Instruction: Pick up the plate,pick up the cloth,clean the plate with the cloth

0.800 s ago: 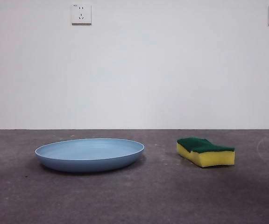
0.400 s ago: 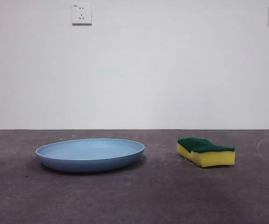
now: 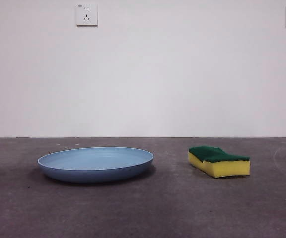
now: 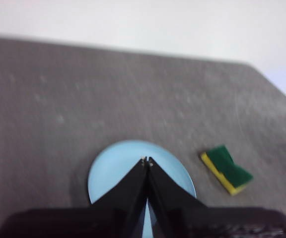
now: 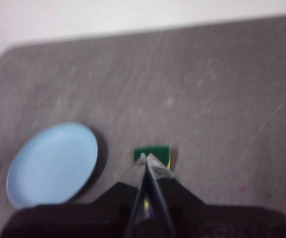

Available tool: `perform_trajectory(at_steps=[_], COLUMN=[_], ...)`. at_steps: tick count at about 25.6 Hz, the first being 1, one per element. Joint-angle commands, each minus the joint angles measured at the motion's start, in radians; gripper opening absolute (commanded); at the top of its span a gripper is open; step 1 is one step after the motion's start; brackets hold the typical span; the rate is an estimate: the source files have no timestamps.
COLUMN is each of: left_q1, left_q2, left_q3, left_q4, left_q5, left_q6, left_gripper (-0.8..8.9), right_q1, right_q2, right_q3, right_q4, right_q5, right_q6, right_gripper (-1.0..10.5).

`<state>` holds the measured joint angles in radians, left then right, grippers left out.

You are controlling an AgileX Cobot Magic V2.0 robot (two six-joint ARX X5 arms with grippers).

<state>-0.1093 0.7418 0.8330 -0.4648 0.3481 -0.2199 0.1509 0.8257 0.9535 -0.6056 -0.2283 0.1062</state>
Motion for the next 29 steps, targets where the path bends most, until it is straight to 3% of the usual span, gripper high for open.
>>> perform_trajectory(at_steps=[1, 2, 3, 5, 6, 9, 15, 21, 25, 29], left_q1=[0.0, -0.001, -0.002, -0.002, -0.002, -0.002, -0.022, -0.051, -0.087, -0.11], left_q2=[0.068, 0.085, 0.107, 0.138, 0.158, 0.22, 0.495, 0.816, 0.923, 1.005], left_q3=[0.019, 0.022, 0.022, 0.022, 0.022, 0.023, 0.084, 0.285, 0.339, 0.347], left_q4=[-0.027, -0.029, -0.03, -0.032, -0.037, -0.055, -0.065, -0.114, -0.087, -0.048], left_q5=[0.049, 0.055, 0.066, 0.076, 0.075, 0.075, 0.061, -0.039, -0.109, -0.139], left_q6=[0.015, 0.016, 0.016, 0.014, 0.013, 0.014, 0.064, 0.099, 0.143, 0.143], left_gripper=[0.02, 0.18, 1.09, 3.45, 4.62, 4.71, 4.7, 4.7, 4.7, 4.7], right_q1=[0.001, 0.001, 0.001, 0.001, 0.001, 0.001, 0.001, 0.001, 0.001, 0.001], right_q2=[0.077, 0.098, 0.124, 0.154, 0.172, 0.208, 0.218, 0.218, 0.218, 0.218], right_q3=[0.045, 0.055, 0.064, 0.067, 0.067, 0.067, 0.067, 0.067, 0.067, 0.067], right_q4=[-0.055, -0.069, -0.082, -0.088, -0.093, -0.107, -0.109, -0.113, -0.115, -0.116], right_q5=[-0.01, -0.009, -0.01, -0.01, -0.01, -0.009, -0.01, -0.009, -0.009, -0.009], right_q6=[-0.061, -0.065, -0.067, -0.068, -0.068, -0.067, -0.056, -0.051, -0.043, 0.009], right_gripper=[0.0, 0.0, 0.2, 1.4, 2.5, 5.3, 5.4, 5.4, 5.4, 5.4])
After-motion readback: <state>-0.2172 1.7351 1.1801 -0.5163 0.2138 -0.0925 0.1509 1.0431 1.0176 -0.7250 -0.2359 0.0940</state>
